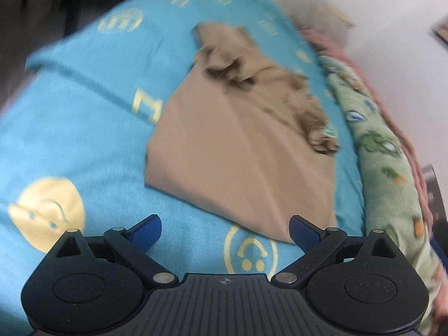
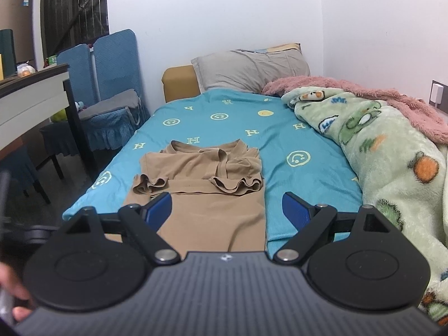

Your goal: Fold clothes

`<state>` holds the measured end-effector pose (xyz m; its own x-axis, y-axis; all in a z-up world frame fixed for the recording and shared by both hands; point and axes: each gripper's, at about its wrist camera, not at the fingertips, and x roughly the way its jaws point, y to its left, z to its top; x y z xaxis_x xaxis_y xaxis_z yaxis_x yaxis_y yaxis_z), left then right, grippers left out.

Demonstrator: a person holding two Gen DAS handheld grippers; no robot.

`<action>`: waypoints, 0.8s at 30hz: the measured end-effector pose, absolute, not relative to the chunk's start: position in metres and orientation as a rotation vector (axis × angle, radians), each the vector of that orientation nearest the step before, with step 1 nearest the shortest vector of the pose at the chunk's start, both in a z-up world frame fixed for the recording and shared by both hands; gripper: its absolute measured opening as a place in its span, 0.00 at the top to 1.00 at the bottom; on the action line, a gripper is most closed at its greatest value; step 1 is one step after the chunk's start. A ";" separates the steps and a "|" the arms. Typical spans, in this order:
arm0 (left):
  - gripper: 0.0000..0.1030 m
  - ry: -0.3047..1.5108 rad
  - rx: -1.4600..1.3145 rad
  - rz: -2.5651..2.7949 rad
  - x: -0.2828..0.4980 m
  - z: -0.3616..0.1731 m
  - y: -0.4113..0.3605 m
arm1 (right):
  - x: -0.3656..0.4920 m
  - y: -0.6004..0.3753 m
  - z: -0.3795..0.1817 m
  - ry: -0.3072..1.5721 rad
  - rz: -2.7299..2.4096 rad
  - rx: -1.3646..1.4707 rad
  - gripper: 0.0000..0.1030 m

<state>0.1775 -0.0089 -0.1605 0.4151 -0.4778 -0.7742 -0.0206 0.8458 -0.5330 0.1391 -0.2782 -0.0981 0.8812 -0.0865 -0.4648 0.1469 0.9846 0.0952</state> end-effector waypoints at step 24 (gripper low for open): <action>0.65 1.027 -0.821 -0.221 0.205 -0.192 0.014 | 0.151 -0.296 -0.117 0.591 -0.173 0.241 0.15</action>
<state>0.2049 0.0142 -0.1916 0.5257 -0.5234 -0.6706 -0.2019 0.6890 -0.6961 0.1514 -0.2957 -0.1174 0.8172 -0.0917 -0.5690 0.2288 0.9577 0.1743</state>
